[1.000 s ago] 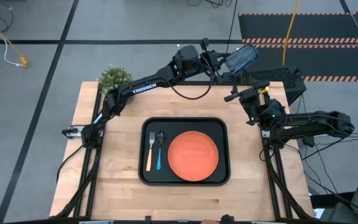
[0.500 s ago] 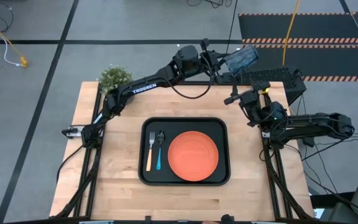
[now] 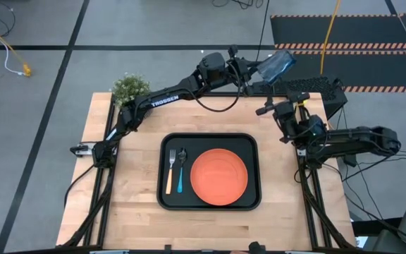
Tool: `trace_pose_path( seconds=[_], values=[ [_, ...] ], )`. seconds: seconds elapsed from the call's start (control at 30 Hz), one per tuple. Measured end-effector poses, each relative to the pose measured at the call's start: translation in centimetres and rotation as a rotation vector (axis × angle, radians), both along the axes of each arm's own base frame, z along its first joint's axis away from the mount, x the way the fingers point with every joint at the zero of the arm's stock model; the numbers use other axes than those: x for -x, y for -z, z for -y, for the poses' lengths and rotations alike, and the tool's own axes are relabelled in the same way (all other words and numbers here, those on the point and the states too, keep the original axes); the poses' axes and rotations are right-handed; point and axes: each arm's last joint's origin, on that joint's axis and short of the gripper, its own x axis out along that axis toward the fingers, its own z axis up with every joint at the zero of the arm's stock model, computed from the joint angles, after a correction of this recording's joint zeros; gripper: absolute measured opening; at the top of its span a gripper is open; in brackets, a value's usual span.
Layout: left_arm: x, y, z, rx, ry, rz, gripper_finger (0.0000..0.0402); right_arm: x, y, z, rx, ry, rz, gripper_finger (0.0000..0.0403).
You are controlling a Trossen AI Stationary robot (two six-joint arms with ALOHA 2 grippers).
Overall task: Pick and place plate/cup/fork/spoon on tray
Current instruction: Put the blue cup to the top right of the orange plate on the black table tray
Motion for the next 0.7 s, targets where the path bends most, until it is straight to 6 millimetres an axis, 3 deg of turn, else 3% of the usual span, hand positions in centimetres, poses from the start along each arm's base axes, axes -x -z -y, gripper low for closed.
trace_pose_path(
  seconds=[0.7],
  values=[
    [0.03,-0.13,-0.01,0.008,-0.005,0.015,0.0047,0.07,-0.07,0.00,-0.003,0.002,0.013,0.0057]
  ],
)
